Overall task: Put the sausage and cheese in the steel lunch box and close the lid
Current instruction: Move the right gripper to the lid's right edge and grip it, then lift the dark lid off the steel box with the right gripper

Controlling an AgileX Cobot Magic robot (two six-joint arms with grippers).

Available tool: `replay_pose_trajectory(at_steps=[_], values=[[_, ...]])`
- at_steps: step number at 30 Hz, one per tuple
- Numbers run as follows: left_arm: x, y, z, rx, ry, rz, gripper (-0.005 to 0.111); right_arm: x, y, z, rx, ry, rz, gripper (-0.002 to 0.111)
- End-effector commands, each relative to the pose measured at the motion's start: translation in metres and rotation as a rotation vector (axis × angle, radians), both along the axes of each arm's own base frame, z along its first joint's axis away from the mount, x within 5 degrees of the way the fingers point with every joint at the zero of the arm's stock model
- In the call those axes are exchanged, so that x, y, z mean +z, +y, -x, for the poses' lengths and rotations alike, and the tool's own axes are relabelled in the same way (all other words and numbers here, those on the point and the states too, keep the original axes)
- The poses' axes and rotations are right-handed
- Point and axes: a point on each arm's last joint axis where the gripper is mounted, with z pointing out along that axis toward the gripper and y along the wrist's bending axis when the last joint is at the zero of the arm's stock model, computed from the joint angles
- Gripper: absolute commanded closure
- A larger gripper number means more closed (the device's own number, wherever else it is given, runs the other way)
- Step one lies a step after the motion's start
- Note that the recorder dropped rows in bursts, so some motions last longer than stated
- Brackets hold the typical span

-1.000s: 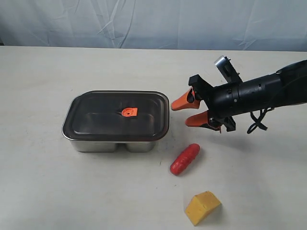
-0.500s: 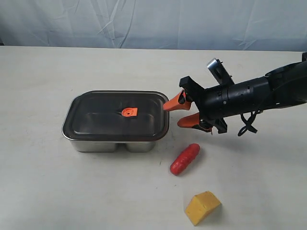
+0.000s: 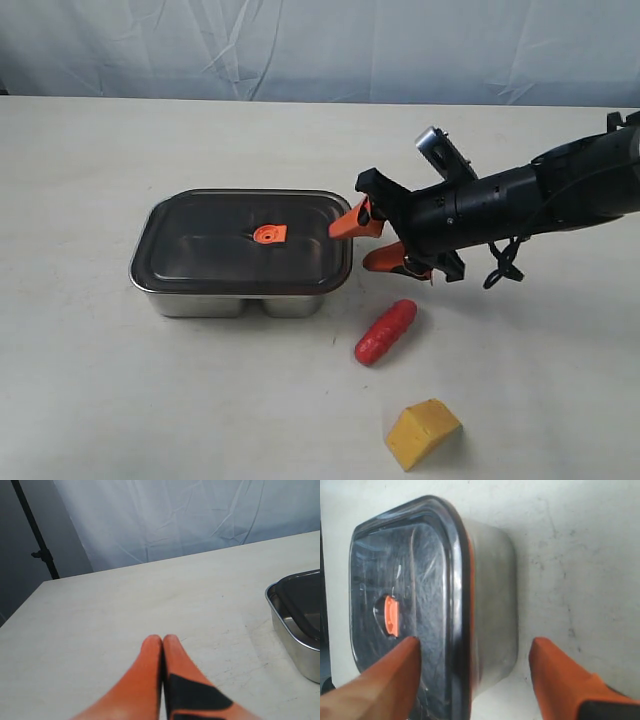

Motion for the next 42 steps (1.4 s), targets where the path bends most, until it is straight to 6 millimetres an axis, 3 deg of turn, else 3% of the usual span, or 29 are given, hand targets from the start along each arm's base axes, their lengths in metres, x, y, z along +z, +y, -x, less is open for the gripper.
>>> replay_pose_trajectory(at_steps=[1,6,15,21,34,42], values=[[0.002,0.0,0.0,-0.008,-0.02,-0.004,0.107,0.001,0.003,0.0,0.006,-0.017,0.004,0.048],[0.002,0.0,0.0,-0.008,-0.02,-0.004,0.107,0.001,0.004,0.0,0.003,-0.013,-0.003,0.056],[0.002,0.0,0.0,-0.008,-0.02,-0.004,0.107,0.002,0.004,0.001,0.024,-0.011,-0.009,0.109],[0.002,0.0,0.0,-0.008,-0.02,-0.004,0.107,0.007,0.008,0.006,0.082,-0.002,-0.067,0.109],[0.002,0.0,0.0,-0.008,-0.02,-0.004,0.107,0.058,0.006,0.013,0.14,-0.189,-0.132,0.109],[0.002,0.0,0.0,-0.008,-0.02,-0.004,0.107,0.1,0.002,0.023,0.152,-0.325,-0.179,0.109]])
